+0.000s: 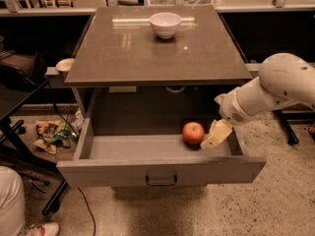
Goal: Pick apple from top drawer and place on counter
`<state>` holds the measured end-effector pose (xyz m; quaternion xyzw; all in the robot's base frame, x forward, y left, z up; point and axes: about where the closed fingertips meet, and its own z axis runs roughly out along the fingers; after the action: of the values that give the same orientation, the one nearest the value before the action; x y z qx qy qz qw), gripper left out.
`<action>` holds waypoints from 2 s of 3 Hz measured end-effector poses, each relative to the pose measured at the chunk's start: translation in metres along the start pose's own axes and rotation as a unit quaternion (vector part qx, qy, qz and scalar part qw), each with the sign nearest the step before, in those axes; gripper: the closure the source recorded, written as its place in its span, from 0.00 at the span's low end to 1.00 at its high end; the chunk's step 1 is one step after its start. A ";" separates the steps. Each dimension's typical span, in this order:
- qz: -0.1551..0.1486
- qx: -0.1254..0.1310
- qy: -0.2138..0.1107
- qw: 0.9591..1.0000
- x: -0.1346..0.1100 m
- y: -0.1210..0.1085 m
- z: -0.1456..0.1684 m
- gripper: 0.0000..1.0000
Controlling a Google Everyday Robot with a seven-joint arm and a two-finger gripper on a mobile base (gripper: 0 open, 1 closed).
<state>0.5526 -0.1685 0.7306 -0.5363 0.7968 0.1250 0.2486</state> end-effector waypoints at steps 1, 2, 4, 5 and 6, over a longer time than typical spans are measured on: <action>-0.001 0.004 -0.002 1.000 0.002 -0.013 0.032 0.00; 0.001 0.006 -0.006 1.000 0.004 -0.024 0.055 0.00; 0.004 0.005 -0.012 1.000 0.014 -0.036 0.091 0.00; 0.007 0.003 -0.018 1.000 0.018 -0.037 0.104 0.00; 0.011 0.002 -0.021 1.000 0.021 -0.036 0.113 0.19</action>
Offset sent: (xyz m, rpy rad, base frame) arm 0.0558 0.0159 -0.0691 0.0133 -0.0218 -0.0197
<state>0.6085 -0.1470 0.6261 -0.5243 0.7976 0.1369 0.2651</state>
